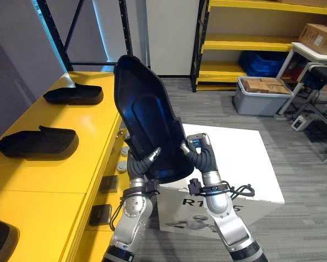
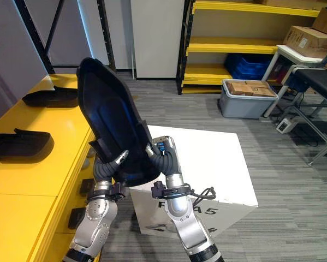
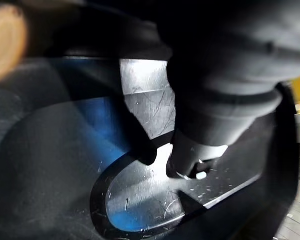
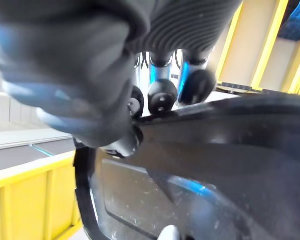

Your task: Walk over and take plastic housings, then place them on the shelf

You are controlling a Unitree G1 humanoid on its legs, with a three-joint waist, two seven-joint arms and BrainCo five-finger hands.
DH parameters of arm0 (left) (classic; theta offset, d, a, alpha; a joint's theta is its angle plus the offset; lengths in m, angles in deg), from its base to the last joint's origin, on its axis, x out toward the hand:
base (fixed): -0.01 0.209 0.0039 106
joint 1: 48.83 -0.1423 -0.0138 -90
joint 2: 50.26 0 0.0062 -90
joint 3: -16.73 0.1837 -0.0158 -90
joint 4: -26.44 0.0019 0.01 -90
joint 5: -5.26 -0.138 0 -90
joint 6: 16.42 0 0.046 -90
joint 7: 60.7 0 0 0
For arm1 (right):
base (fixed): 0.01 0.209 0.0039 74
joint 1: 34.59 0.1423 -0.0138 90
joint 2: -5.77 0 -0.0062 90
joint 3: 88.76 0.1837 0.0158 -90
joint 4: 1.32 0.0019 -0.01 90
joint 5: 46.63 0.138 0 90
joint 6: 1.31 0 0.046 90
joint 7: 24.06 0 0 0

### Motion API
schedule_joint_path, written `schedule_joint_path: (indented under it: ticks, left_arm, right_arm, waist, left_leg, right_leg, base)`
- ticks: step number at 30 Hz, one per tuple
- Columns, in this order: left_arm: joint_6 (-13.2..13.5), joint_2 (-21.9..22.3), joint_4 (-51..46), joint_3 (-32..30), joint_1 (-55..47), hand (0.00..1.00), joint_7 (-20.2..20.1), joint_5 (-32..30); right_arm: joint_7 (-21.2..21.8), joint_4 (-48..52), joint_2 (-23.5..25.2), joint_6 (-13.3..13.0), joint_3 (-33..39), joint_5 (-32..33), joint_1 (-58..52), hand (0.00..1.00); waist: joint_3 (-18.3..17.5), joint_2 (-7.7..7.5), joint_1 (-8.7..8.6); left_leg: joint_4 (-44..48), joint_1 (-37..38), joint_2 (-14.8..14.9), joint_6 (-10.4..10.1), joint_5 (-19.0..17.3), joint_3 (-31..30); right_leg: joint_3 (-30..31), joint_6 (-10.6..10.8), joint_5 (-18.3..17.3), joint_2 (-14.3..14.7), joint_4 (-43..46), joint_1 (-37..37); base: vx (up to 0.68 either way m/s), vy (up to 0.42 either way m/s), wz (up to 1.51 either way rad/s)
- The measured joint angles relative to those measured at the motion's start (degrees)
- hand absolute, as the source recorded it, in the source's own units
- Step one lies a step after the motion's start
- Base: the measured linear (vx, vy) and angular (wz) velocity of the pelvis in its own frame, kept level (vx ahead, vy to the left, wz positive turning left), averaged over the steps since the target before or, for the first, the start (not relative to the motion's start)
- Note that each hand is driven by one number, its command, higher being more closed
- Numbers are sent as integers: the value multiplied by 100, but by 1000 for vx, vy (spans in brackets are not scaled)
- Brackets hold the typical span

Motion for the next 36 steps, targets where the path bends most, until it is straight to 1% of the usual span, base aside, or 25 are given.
schedule_joint_path:
  ticks: [3,6,8,10,12,15,17,18,19,20,21,22,23,25,30,32,34,36]
  left_arm:
    - [-3,-7,-1,-63,-1,100,-47,-5]
    - [-10,-9,-40,-88,-18,100,-193,-25]
    - [-42,-4,-153,-133,-40,100,-298,-201]
    - [-56,14,-383,-143,-105,100,-411,-363]
    - [-56,76,-656,-138,-164,100,-575,-581]
    - [-54,205,-881,-120,-211,100,-833,-815]
    - [-54,244,-976,-97,-242,100,-1060,-1091]
    - [-54,251,-976,-146,-252,100,-1064,-1140]
    - [59,248,-1020,-436,-438,100,-1119,-1072]
    - [86,157,-1052,-772,-726,100,-1148,-1073]
    - [89,113,-1052,-939,-875,100,-1139,-1043]
    - [87,71,-1054,-1214,-1101,100,-1123,-975]
    - [73,35,-1054,-1573,-1348,100,-1095,-891]
    - [73,-20,-1072,-1800,-1547,100,-1080,-891]
    - [106,-19,-1644,-1709,-1842,100,-1216,-902]
    - [214,-12,-1715,-1734,-1896,100,-1298,-901]
    - [227,18,-1726,-1824,-1982,100,-1367,-900]
    - [227,49,-1727,-1833,-2089,100,-1384,-900]
  right_arm:
    - [69,-9,-2,-50,15,12,-75,0]
    - [158,-6,-20,-118,176,16,-74,0]
    - [315,62,-95,-274,379,50,-74,0]
    - [428,301,-203,-335,558,146,-96,0]
    - [565,603,-280,-509,923,299,-100,0]
    - [750,875,-398,-729,1286,415,-125,0]
    - [904,949,-474,-1006,1703,597,-256,0]
    - [906,1019,-460,-1048,1873,713,-316,0]
    - [794,1105,-325,-1056,2722,960,-349,0]
    - [539,1060,-334,-1016,3884,1256,-350,0]
    - [405,985,-387,-1007,4367,1389,-354,0]
    - [257,797,-499,-1002,4926,1520,-384,0]
    - [150,515,-657,-996,5313,1599,-558,0]
    - [136,115,-723,-959,5522,1623,-931,0]
    - [248,-1292,-718,-750,5590,1647,-1401,0]
    - [325,-2152,-649,-624,5779,1721,-1493,0]
    - [393,-2682,-608,-522,5782,1939,-1537,0]
    - [497,-3141,-461,-487,5738,2023,-1668,0]
  waist:
    - [-24,2,0]
    - [-26,3,4]
    - [-26,3,3]
    - [-26,3,3]
    - [-24,5,5]
    - [-22,9,-14]
    - [-18,15,-45]
    - [-12,23,-61]
    - [-5,35,-85]
    - [-2,40,-99]
    - [2,46,-109]
    - [7,53,-153]
    - [14,62,-213]
    - [21,67,-208]
    - [40,93,-220]
    - [70,135,-223]
    - [94,172,-265]
    - [104,183,-268]
  left_leg:
    - [0,0,-2,1,1,-1]
    - [0,7,-2,-1,3,-9]
    - [0,16,-1,-1,4,-9]
    - [-4,20,-1,-1,4,-9]
    - [-17,52,-1,-1,4,-8]
    - [-46,86,-2,-1,4,-3]
    - [-56,88,-2,0,4,-5]
    - [-59,86,-3,1,3,-6]
    - [-64,84,-2,1,1,-4]
    - [-71,85,-3,2,-3,-3]
    - [-78,86,-2,2,-5,-2]
    - [-91,85,1,0,-7,2]
    - [-102,78,8,-9,-13,14]
    - [-106,74,29,-29,-28,65]
    - [-85,64,51,-60,-86,143]
    - [-53,47,53,-55,-111,143]
    - [-44,44,54,-53,-126,144]
    - [-44,44,65,-56,-136,149]
  right_leg:
    - [-1,0,0,-3,0,2]
    - [-7,0,0,-3,1,25]
    - [-7,0,0,-2,1,33]
    - [-6,0,0,-2,2,37]
    - [-5,1,-2,-1,2,59]
    - [1,11,-9,0,3,87]
    - [3,24,-19,3,3,86]
    - [2,35,-26,3,4,84]
    - [6,44,-34,4,4,76]
    - [5,57,-45,3,4,75]
    - [6,59,-47,5,4,71]
    - [8,59,-52,10,4,62]
    - [21,53,-58,24,4,38]
    - [79,48,-62,41,4,5]
    - [152,43,-73,60,4,-29]
    - [153,46,-79,59,5,-32]
    - [156,52,-87,60,5,-32]
    - [157,54,-99,68,5,-32]
  base:
    - [0,0,0]
    - [0,0,0]
    - [0,0,0]
    - [0,0,0]
    - [0,0,0]
    - [0,0,0]
    - [0,0,0]
    - [0,0,0]
    - [0,0,0]
    - [0,0,0]
    - [0,0,0]
    - [0,0,-3]
    - [0,0,-5]
    - [0,0,-14]
    - [1,-5,-9]
    - [0,0,0]
    - [0,0,0]
    - [0,0,0]
